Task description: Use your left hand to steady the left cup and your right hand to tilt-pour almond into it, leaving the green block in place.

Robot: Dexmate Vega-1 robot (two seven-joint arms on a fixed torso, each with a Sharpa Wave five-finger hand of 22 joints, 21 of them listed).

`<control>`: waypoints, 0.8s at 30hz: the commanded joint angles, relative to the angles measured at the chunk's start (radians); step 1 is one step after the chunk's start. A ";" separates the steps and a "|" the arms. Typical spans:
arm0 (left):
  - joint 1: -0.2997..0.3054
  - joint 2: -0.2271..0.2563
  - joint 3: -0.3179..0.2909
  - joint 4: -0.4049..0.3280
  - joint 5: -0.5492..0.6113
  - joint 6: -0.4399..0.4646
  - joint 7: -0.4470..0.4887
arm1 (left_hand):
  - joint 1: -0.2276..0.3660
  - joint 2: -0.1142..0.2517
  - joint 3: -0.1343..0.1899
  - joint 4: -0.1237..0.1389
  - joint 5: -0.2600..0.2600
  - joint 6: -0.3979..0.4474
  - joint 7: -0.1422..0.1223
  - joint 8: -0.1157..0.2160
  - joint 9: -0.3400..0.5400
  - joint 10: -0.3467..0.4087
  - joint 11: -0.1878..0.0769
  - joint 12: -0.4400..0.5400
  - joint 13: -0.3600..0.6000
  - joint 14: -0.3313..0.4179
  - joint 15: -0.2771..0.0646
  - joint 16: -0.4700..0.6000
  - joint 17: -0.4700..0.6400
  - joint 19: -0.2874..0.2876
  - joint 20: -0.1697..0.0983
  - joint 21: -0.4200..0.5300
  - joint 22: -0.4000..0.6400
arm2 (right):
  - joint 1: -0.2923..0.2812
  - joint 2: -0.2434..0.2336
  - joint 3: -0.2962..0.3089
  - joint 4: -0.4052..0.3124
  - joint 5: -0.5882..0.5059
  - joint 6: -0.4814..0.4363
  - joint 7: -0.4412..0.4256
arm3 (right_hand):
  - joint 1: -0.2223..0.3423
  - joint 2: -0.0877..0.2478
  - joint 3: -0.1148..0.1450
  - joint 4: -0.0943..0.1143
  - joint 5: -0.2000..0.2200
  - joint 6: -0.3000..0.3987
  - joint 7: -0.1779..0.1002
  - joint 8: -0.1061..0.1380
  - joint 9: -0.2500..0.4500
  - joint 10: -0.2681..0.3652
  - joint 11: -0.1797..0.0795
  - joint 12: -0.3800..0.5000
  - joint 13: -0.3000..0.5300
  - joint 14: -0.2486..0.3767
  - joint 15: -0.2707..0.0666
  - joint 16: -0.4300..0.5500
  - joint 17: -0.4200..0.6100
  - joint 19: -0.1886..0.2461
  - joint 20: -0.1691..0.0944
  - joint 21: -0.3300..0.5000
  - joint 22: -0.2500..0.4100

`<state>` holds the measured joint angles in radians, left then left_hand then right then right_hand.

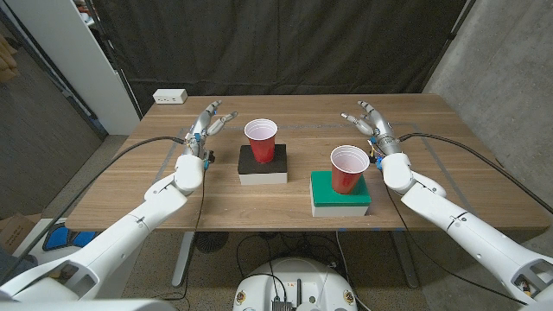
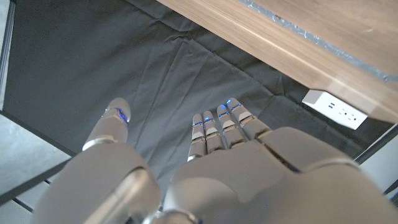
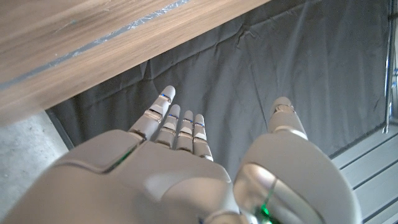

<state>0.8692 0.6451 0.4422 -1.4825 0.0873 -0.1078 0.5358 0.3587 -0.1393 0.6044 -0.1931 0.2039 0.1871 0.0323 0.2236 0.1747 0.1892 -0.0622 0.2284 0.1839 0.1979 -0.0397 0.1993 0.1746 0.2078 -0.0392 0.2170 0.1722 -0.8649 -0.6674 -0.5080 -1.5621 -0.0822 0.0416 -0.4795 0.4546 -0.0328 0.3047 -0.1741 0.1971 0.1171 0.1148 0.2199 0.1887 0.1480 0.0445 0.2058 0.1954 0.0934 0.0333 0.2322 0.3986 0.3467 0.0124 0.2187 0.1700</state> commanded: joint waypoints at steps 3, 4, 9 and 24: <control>-0.046 -0.011 0.063 0.058 0.092 0.037 0.049 | 0.021 -0.007 0.006 0.003 0.004 0.000 0.001 -0.002 0.006 0.001 0.000 -0.005 0.003 -0.004 -0.030 -0.005 0.003 0.000 -0.059 -0.006 0.002 | 0.054 -0.039 -0.048 0.010 -0.117 -0.045 0.068 | 0.008 -0.007 -0.006 0.005 0.004 0.000 0.005 -0.002 0.004 0.005 0.004 0.000 0.002 0.003 -0.001 0.001 0.001 0.009 0.004 0.000 0.003; -0.046 -0.014 0.066 0.061 0.095 0.049 0.052 | 0.022 -0.008 0.005 0.003 0.004 0.001 0.003 -0.001 0.006 0.001 0.000 -0.006 0.003 -0.004 -0.030 -0.005 0.003 0.000 -0.058 -0.006 0.002 | 0.053 -0.036 -0.045 0.016 -0.107 -0.032 0.070 | 0.007 -0.003 -0.005 0.009 0.004 -0.004 0.008 -0.004 0.005 0.000 0.006 -0.002 0.002 -0.005 0.000 -0.003 0.001 0.000 0.002 -0.005 0.003; -0.047 -0.015 0.068 0.091 0.064 0.012 0.039 | 0.028 -0.011 0.004 0.005 0.003 0.006 0.003 -0.001 0.006 0.002 0.003 -0.007 0.003 -0.010 -0.027 -0.008 0.003 -0.008 -0.054 -0.011 0.002 | 0.037 -0.024 -0.038 0.002 -0.095 -0.041 0.058 | 0.007 0.003 -0.005 0.014 0.004 -0.012 0.013 -0.008 0.005 -0.006 0.011 -0.005 0.002 -0.011 0.005 -0.005 0.001 -0.008 0.006 -0.010 0.004; 0.036 0.068 0.040 -0.074 0.090 0.086 0.023 | 0.024 -0.016 -0.005 0.016 0.001 -0.014 0.006 -0.016 0.007 -0.012 0.011 -0.016 0.003 -0.017 -0.018 -0.011 0.003 -0.012 -0.047 -0.016 0.003 | 0.047 -0.030 -0.045 -0.008 -0.111 -0.092 0.072 | 0.003 0.006 -0.007 0.021 0.002 -0.008 0.013 -0.008 0.006 -0.002 0.015 -0.003 0.003 -0.009 0.009 -0.004 0.000 -0.007 0.011 -0.012 0.004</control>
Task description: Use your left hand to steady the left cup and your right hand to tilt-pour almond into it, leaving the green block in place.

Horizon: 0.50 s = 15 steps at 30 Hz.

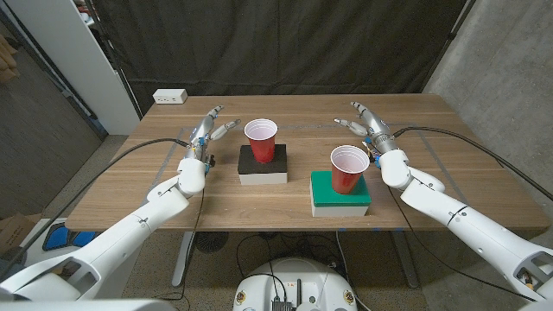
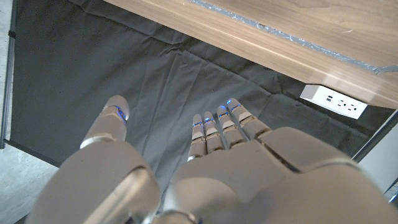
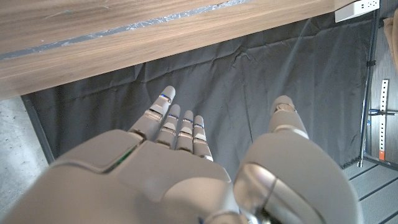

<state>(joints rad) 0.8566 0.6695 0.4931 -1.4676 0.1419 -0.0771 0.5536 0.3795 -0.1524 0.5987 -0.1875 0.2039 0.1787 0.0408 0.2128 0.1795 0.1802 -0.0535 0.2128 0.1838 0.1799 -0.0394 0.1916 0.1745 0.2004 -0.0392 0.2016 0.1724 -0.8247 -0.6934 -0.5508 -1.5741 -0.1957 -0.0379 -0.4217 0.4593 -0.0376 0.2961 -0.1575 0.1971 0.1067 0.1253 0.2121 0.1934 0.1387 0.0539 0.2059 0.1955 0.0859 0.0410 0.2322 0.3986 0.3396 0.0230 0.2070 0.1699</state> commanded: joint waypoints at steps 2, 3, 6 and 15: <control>0.054 0.046 -0.015 -0.092 0.029 0.051 0.001 | 0.002 -0.004 -0.001 0.011 0.001 -0.004 -0.002 -0.006 0.002 -0.002 0.002 0.000 0.003 0.001 -0.019 -0.004 0.003 -0.004 -0.046 0.000 0.003 | 0.007 -0.001 -0.003 0.009 0.000 -0.010 0.007 | -0.001 0.012 0.002 0.005 0.002 0.004 0.003 0.000 0.001 0.008 0.006 -0.003 0.003 0.000 0.001 -0.003 0.000 0.005 0.002 0.001 0.004; 0.057 0.046 -0.017 -0.095 0.028 0.051 0.003 | 0.002 -0.004 -0.001 0.011 0.000 -0.004 -0.001 -0.006 0.002 -0.001 0.001 0.000 0.003 0.001 -0.019 -0.004 0.004 -0.004 -0.046 0.000 0.003 | 0.007 0.000 -0.003 0.010 -0.003 -0.011 0.001 | -0.001 0.013 0.002 0.006 0.002 0.006 0.004 0.001 0.001 0.010 0.009 -0.002 0.003 0.000 0.000 -0.003 -0.001 0.005 0.002 0.001 0.004; 0.069 0.053 -0.024 -0.111 0.020 0.045 -0.005 | 0.001 -0.004 -0.002 0.012 0.000 -0.003 -0.001 -0.006 0.002 -0.002 0.004 -0.001 0.003 0.003 -0.020 -0.003 0.004 -0.004 -0.046 -0.001 0.003 | 0.007 0.002 -0.006 0.012 -0.017 -0.017 -0.014 | 0.001 0.015 0.003 0.006 0.001 0.006 0.004 0.000 0.002 0.011 0.005 -0.002 0.003 0.001 0.002 -0.003 -0.001 0.005 0.003 0.000 0.004; 0.117 0.079 -0.047 -0.174 0.010 0.044 -0.022 | -0.003 -0.006 -0.011 0.015 -0.001 -0.023 0.016 -0.019 0.002 -0.025 0.025 -0.012 0.004 -0.012 -0.008 -0.008 0.004 -0.011 -0.042 -0.005 0.003 | -0.002 -0.006 -0.004 0.012 -0.036 -0.015 -0.043 | 0.003 0.016 0.003 0.006 0.001 0.006 0.003 0.000 0.002 0.012 0.003 -0.002 0.003 0.004 -0.001 -0.002 -0.002 0.003 0.000 -0.002 0.004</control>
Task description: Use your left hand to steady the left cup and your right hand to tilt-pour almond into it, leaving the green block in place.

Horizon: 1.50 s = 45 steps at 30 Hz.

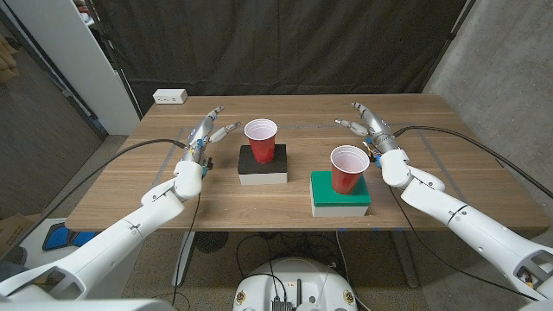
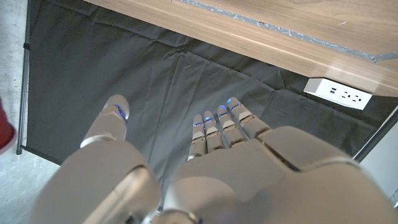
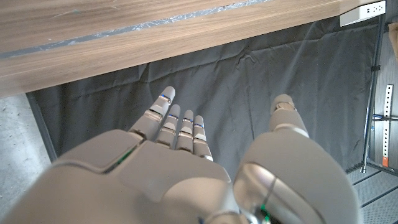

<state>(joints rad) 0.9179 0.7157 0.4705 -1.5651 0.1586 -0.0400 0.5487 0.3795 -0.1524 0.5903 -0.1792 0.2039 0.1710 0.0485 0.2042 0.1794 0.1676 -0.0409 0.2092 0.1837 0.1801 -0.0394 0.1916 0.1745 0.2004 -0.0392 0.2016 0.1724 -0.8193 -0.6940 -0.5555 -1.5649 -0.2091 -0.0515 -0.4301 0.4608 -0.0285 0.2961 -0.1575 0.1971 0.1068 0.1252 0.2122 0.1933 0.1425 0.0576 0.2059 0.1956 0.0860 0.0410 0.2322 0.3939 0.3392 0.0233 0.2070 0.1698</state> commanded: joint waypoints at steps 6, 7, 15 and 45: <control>0.092 0.042 -0.045 -0.106 -0.038 -0.017 -0.035 | -0.005 -0.008 -0.007 0.008 -0.002 -0.030 0.010 -0.016 0.002 -0.020 0.018 -0.011 0.004 -0.022 -0.005 -0.010 0.004 -0.018 -0.039 -0.008 0.004 | -0.019 -0.020 0.010 0.004 -0.016 0.022 -0.036 | -0.001 0.003 0.000 0.007 -0.001 -0.006 0.007 -0.006 0.002 -0.001 0.002 -0.006 0.004 -0.005 0.003 -0.006 0.002 -0.005 -0.001 -0.006 0.005; 0.099 0.045 -0.048 -0.114 -0.037 -0.017 -0.034 | -0.005 -0.008 -0.008 0.008 -0.002 -0.031 0.011 -0.016 0.002 -0.021 0.019 -0.011 0.004 -0.024 -0.004 -0.011 0.004 -0.019 -0.039 -0.008 0.004 | -0.020 -0.022 0.010 0.003 -0.017 0.021 -0.034 | -0.003 0.001 -0.002 0.008 -0.001 -0.009 0.008 -0.007 0.002 -0.005 0.000 -0.007 0.004 -0.008 0.002 -0.007 0.002 -0.007 0.000 -0.007 0.005; 0.165 0.082 -0.077 -0.196 -0.037 -0.009 -0.051 | -0.009 -0.009 -0.012 0.009 -0.003 -0.033 0.013 -0.017 0.002 -0.026 0.018 -0.013 0.004 -0.031 0.001 -0.011 0.004 -0.025 -0.037 -0.010 0.004 | -0.031 -0.036 0.015 -0.019 -0.028 0.004 -0.029 | -0.010 -0.007 -0.007 0.010 -0.003 -0.018 0.011 -0.011 0.002 -0.015 0.006 -0.010 0.004 -0.019 0.005 -0.011 0.001 -0.018 0.000 -0.012 0.005; 0.362 0.127 -0.175 -0.273 0.009 -0.114 -0.017 | -0.027 -0.016 -0.034 0.012 -0.008 -0.039 0.010 -0.015 0.003 -0.031 0.019 -0.010 0.004 -0.038 0.000 -0.007 0.005 -0.034 -0.029 -0.009 0.004 | -0.021 -0.017 0.002 -0.027 -0.047 -0.042 -0.030 | -0.019 -0.017 -0.016 0.013 -0.002 -0.040 0.011 -0.015 0.002 -0.026 0.008 -0.010 0.005 -0.025 0.010 -0.013 -0.001 -0.021 0.000 -0.012 0.005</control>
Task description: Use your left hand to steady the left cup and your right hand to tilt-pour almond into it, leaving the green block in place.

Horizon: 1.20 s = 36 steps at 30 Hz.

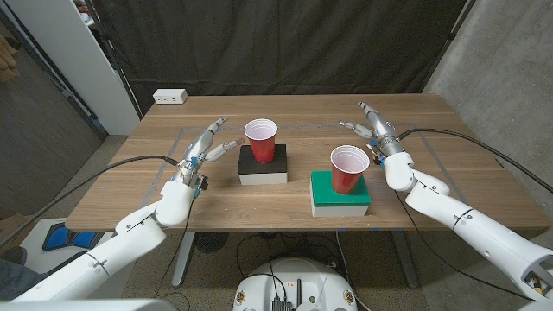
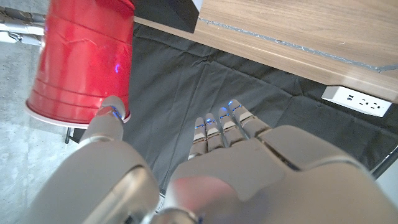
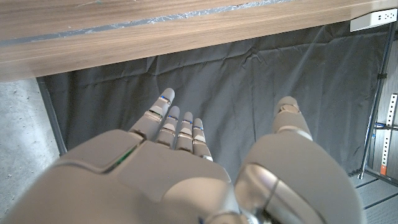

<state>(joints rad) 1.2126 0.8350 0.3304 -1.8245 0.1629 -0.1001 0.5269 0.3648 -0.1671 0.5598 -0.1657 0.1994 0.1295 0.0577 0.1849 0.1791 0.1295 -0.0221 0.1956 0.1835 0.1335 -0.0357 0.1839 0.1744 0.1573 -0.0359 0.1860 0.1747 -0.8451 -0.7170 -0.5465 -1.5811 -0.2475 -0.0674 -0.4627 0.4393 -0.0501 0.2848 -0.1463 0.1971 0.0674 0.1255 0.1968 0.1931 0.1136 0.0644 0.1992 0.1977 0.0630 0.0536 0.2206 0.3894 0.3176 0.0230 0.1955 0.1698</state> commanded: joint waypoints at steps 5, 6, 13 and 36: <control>0.068 -0.001 -0.032 0.001 -0.003 -0.072 -0.015 | -0.013 -0.001 -0.005 -0.002 -0.003 0.006 0.000 0.006 0.003 0.010 -0.003 0.004 0.005 0.011 -0.007 0.002 0.005 0.012 -0.032 0.008 0.001 | 0.006 0.011 -0.011 -0.013 -0.012 -0.037 -0.002 | 0.002 0.005 -0.006 0.002 -0.002 0.001 0.010 0.001 0.002 0.006 0.002 -0.002 0.003 0.000 -0.003 0.000 0.003 0.003 0.002 0.001 0.005; 0.067 -0.004 -0.032 0.004 -0.002 -0.075 -0.015 | -0.013 0.000 -0.005 -0.002 -0.003 0.007 0.000 0.006 0.003 0.012 -0.005 0.005 0.005 0.012 -0.007 0.003 0.005 0.012 -0.032 0.008 0.001 | 0.007 0.011 -0.012 -0.013 -0.015 -0.040 -0.002 | 0.002 0.005 -0.006 0.002 -0.002 0.001 0.011 0.002 0.002 0.007 0.002 -0.001 0.003 0.000 -0.003 0.000 0.003 0.002 0.003 0.001 0.005; 0.036 -0.003 -0.016 0.022 -0.006 -0.081 -0.069 | -0.012 0.001 -0.006 -0.003 -0.003 0.008 -0.001 0.007 0.003 0.013 -0.008 0.006 0.005 0.014 -0.008 0.004 0.005 0.017 -0.032 0.010 0.001 | 0.010 0.013 -0.016 -0.017 -0.019 -0.050 -0.003 | 0.000 0.005 -0.007 0.003 -0.002 0.005 0.011 0.004 0.002 0.010 0.001 0.000 0.003 0.003 -0.003 0.002 0.003 0.006 0.003 0.002 0.005; -0.097 -0.039 0.073 0.138 0.000 -0.229 -0.186 | 0.009 0.004 -0.009 -0.011 -0.001 0.032 -0.010 0.017 0.003 0.037 -0.016 0.015 0.005 0.051 -0.018 0.015 0.005 0.048 -0.025 0.020 0.002 | 0.006 0.015 -0.016 -0.007 -0.012 -0.050 -0.017 | -0.005 0.007 -0.010 0.006 -0.001 0.018 0.004 0.009 0.002 0.022 -0.005 0.004 0.003 0.015 -0.008 0.007 0.001 0.018 0.004 0.006 0.005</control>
<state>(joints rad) 1.1678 0.8188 0.3675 -1.7358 0.1779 -0.2277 0.4323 0.3619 -0.1619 0.5516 -0.1740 0.1995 0.1469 0.0494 0.1948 0.1790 0.1542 -0.0381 0.2003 0.1835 0.1703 -0.0359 0.1926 0.1744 0.1901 -0.0357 0.1988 0.1746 -0.8368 -0.7042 -0.5617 -1.5918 -0.2641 -0.1130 -0.4757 0.4394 -0.0496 0.2809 -0.1423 0.1971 0.0748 0.1253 0.1968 0.1930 0.1267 0.0589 0.1992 0.1976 0.0710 0.0458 0.2206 0.3896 0.3220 0.0262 0.1955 0.1697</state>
